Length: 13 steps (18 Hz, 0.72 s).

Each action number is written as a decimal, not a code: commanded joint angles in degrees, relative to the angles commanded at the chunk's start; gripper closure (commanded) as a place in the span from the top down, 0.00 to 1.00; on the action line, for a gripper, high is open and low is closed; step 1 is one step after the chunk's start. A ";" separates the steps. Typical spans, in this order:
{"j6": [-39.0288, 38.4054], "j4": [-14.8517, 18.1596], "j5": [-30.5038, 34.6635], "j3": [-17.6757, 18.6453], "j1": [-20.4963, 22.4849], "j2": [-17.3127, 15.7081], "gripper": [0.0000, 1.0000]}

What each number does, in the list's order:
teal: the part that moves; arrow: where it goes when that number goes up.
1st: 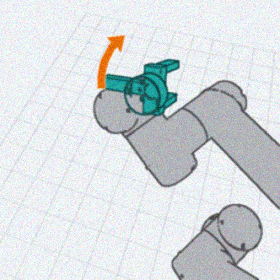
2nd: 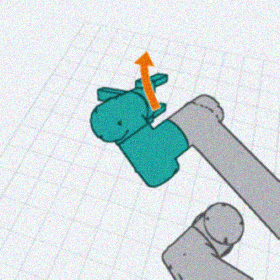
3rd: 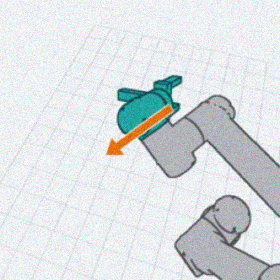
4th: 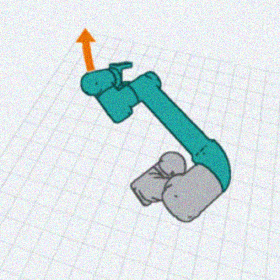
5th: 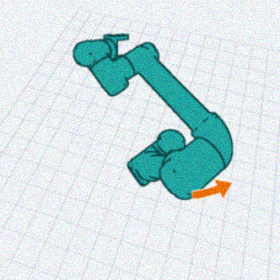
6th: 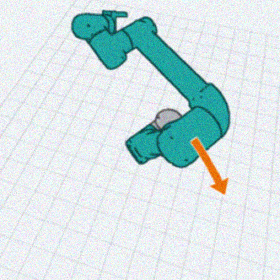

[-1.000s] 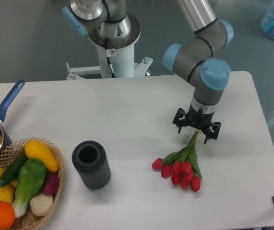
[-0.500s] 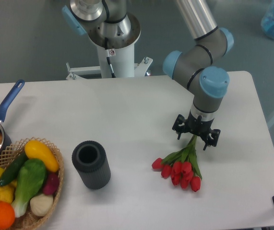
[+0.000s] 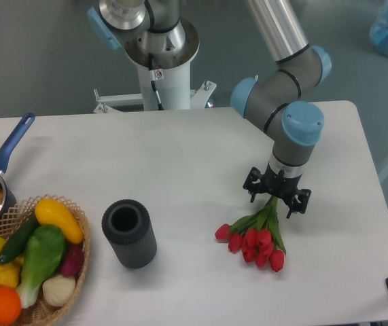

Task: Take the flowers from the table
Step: 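Lower the open gripper onto the tulip stems near the flower heads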

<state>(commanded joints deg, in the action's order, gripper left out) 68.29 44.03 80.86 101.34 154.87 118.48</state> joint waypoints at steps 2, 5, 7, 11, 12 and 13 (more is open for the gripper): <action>0.00 0.00 0.00 -0.44 -0.09 0.26 0.99; 0.00 0.00 0.00 -0.70 -0.27 0.53 0.83; -0.09 0.00 0.09 -0.97 -0.61 0.96 0.63; -0.09 0.00 0.09 -1.23 -0.62 1.06 0.55; -0.17 0.00 0.09 -1.23 -0.62 1.06 0.55; -0.26 0.00 0.09 -1.32 -0.62 1.06 0.54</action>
<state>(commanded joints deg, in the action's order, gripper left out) 68.03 44.03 80.95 100.02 154.25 119.53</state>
